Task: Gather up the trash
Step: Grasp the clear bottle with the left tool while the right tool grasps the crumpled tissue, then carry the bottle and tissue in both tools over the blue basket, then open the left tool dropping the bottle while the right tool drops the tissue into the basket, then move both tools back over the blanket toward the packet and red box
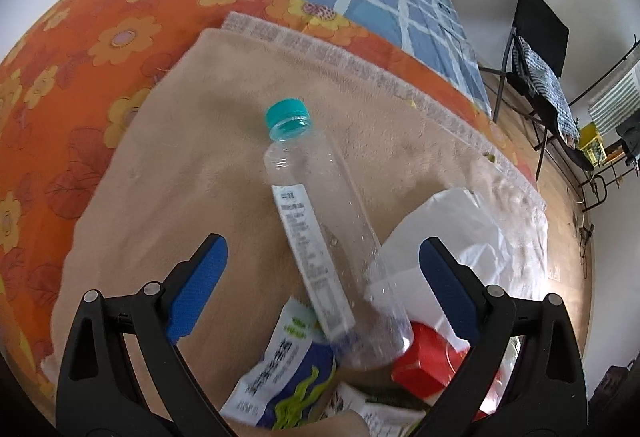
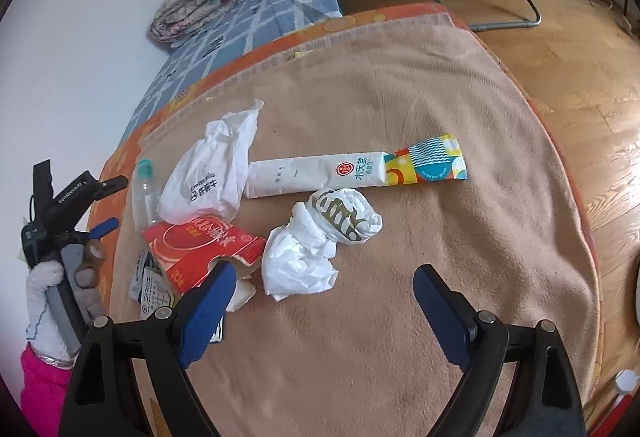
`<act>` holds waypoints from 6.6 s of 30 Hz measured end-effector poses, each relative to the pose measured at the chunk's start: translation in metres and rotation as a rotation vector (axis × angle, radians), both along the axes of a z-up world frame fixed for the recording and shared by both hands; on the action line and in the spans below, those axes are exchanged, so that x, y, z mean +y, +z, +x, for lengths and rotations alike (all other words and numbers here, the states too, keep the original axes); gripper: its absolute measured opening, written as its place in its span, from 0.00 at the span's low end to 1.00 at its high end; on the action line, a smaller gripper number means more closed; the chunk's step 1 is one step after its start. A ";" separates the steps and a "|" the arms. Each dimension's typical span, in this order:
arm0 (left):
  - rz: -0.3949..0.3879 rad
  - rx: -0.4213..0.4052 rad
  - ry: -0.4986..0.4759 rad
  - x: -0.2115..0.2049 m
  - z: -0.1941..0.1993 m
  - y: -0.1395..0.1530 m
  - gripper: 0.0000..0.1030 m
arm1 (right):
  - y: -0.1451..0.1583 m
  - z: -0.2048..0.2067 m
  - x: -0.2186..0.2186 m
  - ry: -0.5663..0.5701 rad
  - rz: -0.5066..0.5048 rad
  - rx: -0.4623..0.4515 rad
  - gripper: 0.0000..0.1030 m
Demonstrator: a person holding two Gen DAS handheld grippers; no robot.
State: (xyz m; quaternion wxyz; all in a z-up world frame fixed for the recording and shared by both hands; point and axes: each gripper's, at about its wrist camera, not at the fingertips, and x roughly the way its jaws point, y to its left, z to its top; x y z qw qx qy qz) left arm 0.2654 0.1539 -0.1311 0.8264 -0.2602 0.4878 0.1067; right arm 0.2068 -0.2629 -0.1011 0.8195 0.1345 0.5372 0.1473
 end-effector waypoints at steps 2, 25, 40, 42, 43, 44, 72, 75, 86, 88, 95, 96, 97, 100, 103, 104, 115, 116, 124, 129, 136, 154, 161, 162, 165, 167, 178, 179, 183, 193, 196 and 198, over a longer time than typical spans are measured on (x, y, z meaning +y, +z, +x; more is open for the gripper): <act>-0.011 0.011 0.010 0.002 0.007 -0.008 0.85 | -0.004 0.005 -0.001 -0.010 -0.002 0.003 0.90; -0.184 -0.007 0.049 0.012 0.033 -0.044 0.61 | -0.061 0.047 0.004 -0.082 0.113 0.168 0.76; -0.097 -0.095 0.069 0.025 0.012 -0.011 0.56 | -0.024 0.039 0.008 -0.040 0.108 0.038 0.56; -0.084 -0.113 0.062 0.026 0.006 -0.002 0.56 | -0.016 0.035 0.006 -0.036 0.107 0.019 0.56; -0.077 -0.119 0.058 0.026 0.002 0.002 0.56 | -0.011 0.031 0.004 -0.031 0.103 0.006 0.56; -0.069 -0.125 0.053 0.026 -0.003 0.007 0.56 | -0.006 0.029 0.003 -0.027 0.097 -0.007 0.56; 0.001 -0.232 -0.232 -0.082 -0.234 0.093 0.56 | 0.081 -0.132 -0.014 0.234 0.084 -0.269 0.56; -0.007 -0.218 -0.243 -0.088 -0.260 0.085 0.56 | 0.075 -0.154 -0.009 0.278 0.055 -0.276 0.56; 0.015 -0.130 -0.293 -0.112 -0.321 0.030 0.56 | 0.033 -0.215 0.020 0.433 -0.012 -0.231 0.56; 0.025 -0.120 -0.312 -0.120 -0.327 0.022 0.56 | 0.026 -0.223 0.025 0.458 -0.023 -0.222 0.56; 0.018 -0.071 -0.350 -0.134 -0.333 -0.002 0.56 | -0.004 -0.241 0.037 0.513 -0.078 -0.166 0.56; 0.022 -0.063 -0.354 -0.135 -0.333 -0.005 0.56 | -0.009 -0.242 0.038 0.519 -0.083 -0.154 0.56; 0.025 -0.055 -0.359 -0.137 -0.334 -0.008 0.56 | -0.014 -0.244 0.039 0.526 -0.088 -0.142 0.56; 0.037 -0.025 -0.367 -0.139 -0.336 -0.018 0.56 | -0.022 -0.247 0.044 0.540 -0.105 -0.123 0.56; 0.043 -0.010 -0.372 -0.140 -0.337 -0.022 0.56 | -0.025 -0.248 0.046 0.548 -0.111 -0.115 0.56; 0.045 -0.009 -0.371 -0.139 -0.337 -0.023 0.56 | -0.026 -0.248 0.047 0.551 -0.114 -0.115 0.56; 0.059 0.015 -0.392 -0.143 -0.336 -0.027 0.64 | -0.030 -0.248 0.056 0.566 -0.134 -0.105 0.62; 0.059 0.014 -0.393 -0.144 -0.336 -0.027 0.67 | -0.029 -0.248 0.055 0.564 -0.132 -0.103 0.65; 0.073 -0.005 -0.392 -0.145 -0.336 -0.022 0.67 | -0.028 -0.245 0.052 0.547 -0.129 -0.103 0.67; 0.075 -0.009 -0.384 -0.143 -0.337 -0.021 0.67 | -0.029 -0.245 0.052 0.543 -0.129 -0.101 0.67; 0.093 -0.019 -0.380 -0.144 -0.337 -0.016 0.67 | -0.023 -0.244 0.052 0.535 -0.128 -0.119 0.67; 0.146 -0.134 -0.328 -0.119 -0.282 0.048 0.67 | 0.037 -0.197 0.033 0.419 -0.075 -0.248 0.79; 0.148 -0.133 -0.302 -0.098 -0.248 0.053 0.67 | 0.063 -0.166 0.027 0.389 -0.094 -0.332 0.82; 0.144 -0.131 -0.291 -0.093 -0.242 0.052 0.67 | 0.065 -0.160 0.027 0.382 -0.089 -0.335 0.83; 0.146 -0.123 -0.262 -0.078 -0.227 0.050 0.67 | 0.067 -0.144 0.031 0.387 -0.075 -0.324 0.85; 0.133 -0.114 -0.253 -0.068 -0.216 0.047 0.67 | 0.066 -0.135 0.035 0.396 -0.099 -0.330 0.85; 0.041 -0.050 -0.183 -0.030 -0.152 0.017 0.67 | 0.043 -0.083 0.086 0.503 -0.234 -0.318 0.84; 0.026 -0.037 -0.161 -0.024 -0.145 0.010 0.67 | 0.038 -0.079 0.092 0.519 -0.258 -0.316 0.83; 0.009 -0.009 -0.131 -0.015 -0.125 -0.004 0.67 | 0.025 -0.065 0.105 0.540 -0.324 -0.301 0.78; -0.007 0.046 -0.160 -0.016 -0.089 -0.031 0.67 | 0.000 -0.046 0.118 0.590 -0.419 -0.278 0.69; -0.005 0.061 -0.186 -0.025 -0.081 -0.035 0.67 | -0.003 -0.044 0.121 0.592 -0.428 -0.280 0.68; 0.018 0.074 -0.213 -0.031 -0.076 -0.037 0.68 | -0.005 -0.041 0.123 0.593 -0.435 -0.284 0.66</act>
